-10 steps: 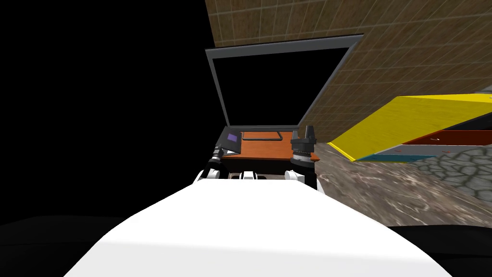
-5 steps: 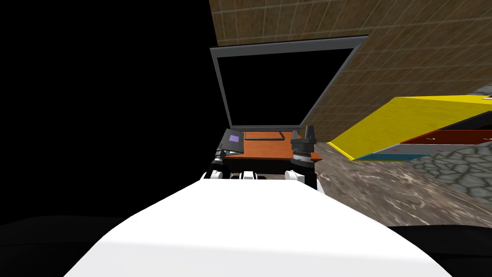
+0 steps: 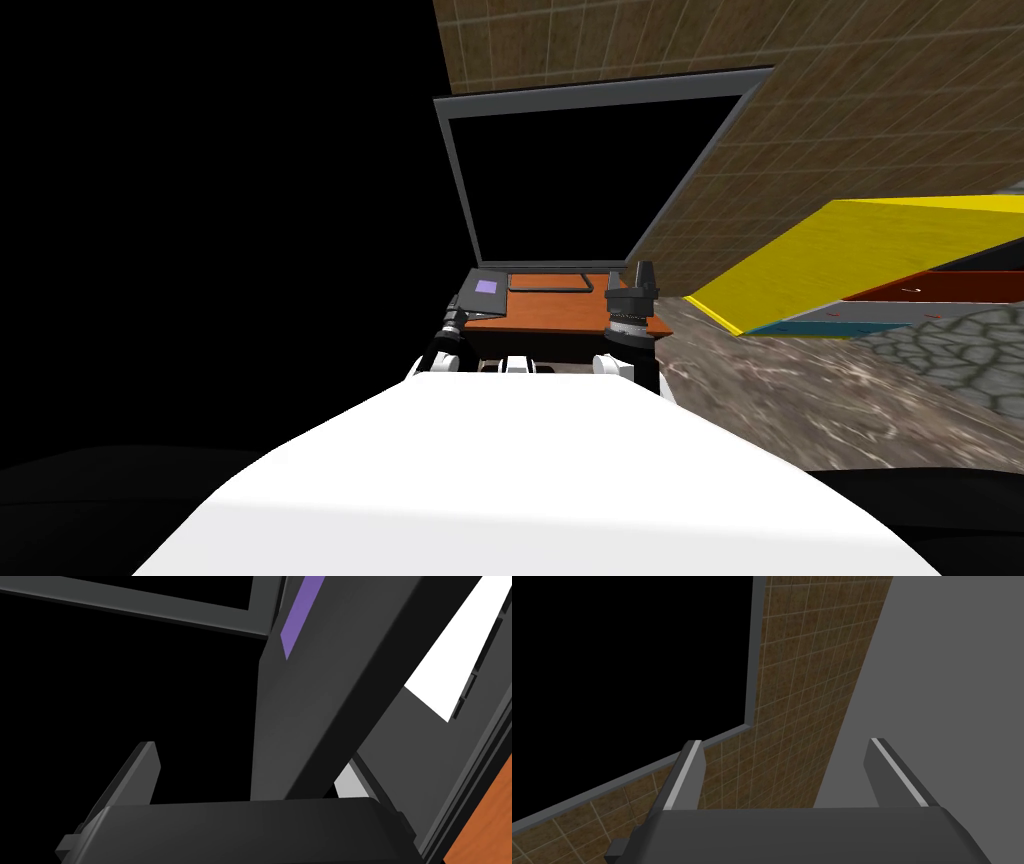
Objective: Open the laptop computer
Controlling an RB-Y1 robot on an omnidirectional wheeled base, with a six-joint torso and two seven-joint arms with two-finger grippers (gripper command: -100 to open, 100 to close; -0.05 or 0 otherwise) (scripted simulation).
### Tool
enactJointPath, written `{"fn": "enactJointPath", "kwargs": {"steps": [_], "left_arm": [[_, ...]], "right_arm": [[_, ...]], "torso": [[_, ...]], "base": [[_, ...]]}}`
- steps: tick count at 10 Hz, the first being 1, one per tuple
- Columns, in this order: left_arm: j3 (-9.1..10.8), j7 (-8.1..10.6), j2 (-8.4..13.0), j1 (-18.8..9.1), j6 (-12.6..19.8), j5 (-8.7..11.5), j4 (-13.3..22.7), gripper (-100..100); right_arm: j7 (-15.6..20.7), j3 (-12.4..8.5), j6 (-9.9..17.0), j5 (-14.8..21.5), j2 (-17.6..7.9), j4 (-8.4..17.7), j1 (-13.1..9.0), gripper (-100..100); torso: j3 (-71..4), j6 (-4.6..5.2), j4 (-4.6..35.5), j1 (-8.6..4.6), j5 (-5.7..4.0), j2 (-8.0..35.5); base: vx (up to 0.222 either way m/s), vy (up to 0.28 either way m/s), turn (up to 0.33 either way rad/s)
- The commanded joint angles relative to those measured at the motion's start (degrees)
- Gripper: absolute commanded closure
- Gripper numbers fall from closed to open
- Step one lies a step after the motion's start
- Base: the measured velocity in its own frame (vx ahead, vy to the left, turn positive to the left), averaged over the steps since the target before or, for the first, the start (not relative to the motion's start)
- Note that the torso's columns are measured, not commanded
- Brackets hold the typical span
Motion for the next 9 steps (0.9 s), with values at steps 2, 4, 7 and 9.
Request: {"fn": "enactJointPath", "kwargs": {"steps": [2,4,7,9], "left_arm": [[0.42,0.61,1.3,1.4,3.7,0.7,-5.5,-100],[0.33,0.54,1.1,1.3,3.2,0.6,-4.4,0],[0.28,0.52,1.2,1.5,3.4,0.6,-4.2,0],[0.28,0.52,1.2,1.5,3.4,0.6,-4.2,0]], "right_arm": [[0.0,0.0,0.0,0.0,0.0,0.0,0.0,0],[0.0,0.0,0.0,0.0,0.0,0.0,0.0,0],[0.0,0.0,0.0,0.0,0.0,0.0,0.0,0],[0.0,0.0,0.0,0.0,0.0,0.0,0.0,0]], "torso": [[0.0,-0.01,0.0,0.01,0.00,0.0],[0.0,0.01,0.0,-0.02,0.01,0.0],[0.0,0.01,0.0,-0.03,0.00,0.0],[-0.1,0.01,-0.1,0.01,0.05,-0.1]], "base": [[0.009,-0.011,0.016],[0.000,0.000,0.000],[0.000,0.000,0.000],[0.000,0.000,0.000]]}}
